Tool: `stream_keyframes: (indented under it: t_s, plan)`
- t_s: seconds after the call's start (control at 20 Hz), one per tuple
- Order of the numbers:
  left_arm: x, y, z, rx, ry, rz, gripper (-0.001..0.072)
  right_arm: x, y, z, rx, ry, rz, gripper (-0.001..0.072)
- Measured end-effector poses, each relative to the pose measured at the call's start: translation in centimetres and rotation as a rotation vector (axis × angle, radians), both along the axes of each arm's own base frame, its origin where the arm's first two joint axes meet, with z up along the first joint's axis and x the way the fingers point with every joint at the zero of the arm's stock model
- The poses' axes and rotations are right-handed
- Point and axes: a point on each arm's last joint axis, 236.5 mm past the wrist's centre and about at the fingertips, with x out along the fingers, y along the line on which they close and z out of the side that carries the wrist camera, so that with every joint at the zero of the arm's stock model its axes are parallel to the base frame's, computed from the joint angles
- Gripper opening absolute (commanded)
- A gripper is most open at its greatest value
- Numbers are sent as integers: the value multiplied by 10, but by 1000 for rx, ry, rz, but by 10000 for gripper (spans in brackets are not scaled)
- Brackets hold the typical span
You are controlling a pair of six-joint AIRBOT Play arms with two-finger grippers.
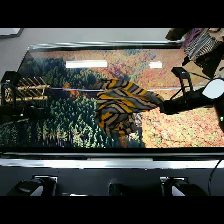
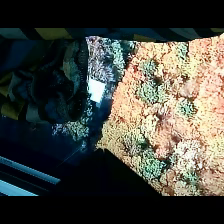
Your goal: Fold the clothes and pants, and hang the long-sleeved shirts on hangers.
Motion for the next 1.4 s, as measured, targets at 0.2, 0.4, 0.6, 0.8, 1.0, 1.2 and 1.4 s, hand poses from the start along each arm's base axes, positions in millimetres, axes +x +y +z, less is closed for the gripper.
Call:
stream_keyframes:
  t_s: [0.2,0.4,0.6,0.8,1.0,1.2,1.4]
  plan:
    - [0,0,0,0,0,0,21,0,0,0,0,0,0,29]
    - [1,0,0,0,0,0,634,0,0,0,0,0,0,29]
    - [12,-1,-7,-52,3,72,720,0,0,0,0,0,0,29]
    - [54,-37,-39,-240,30,102,712,0,0,0,0,0,0,29]
    - [85,-100,-106,-503,186,76,712,0,0,0,0,0,0,29]
    - [92,-154,-159,-714,330,80,712,0,0,0,0,0,0,29]
    - [86,-187,-186,-787,411,76,711,2,0,1,1,-8,-3,29]
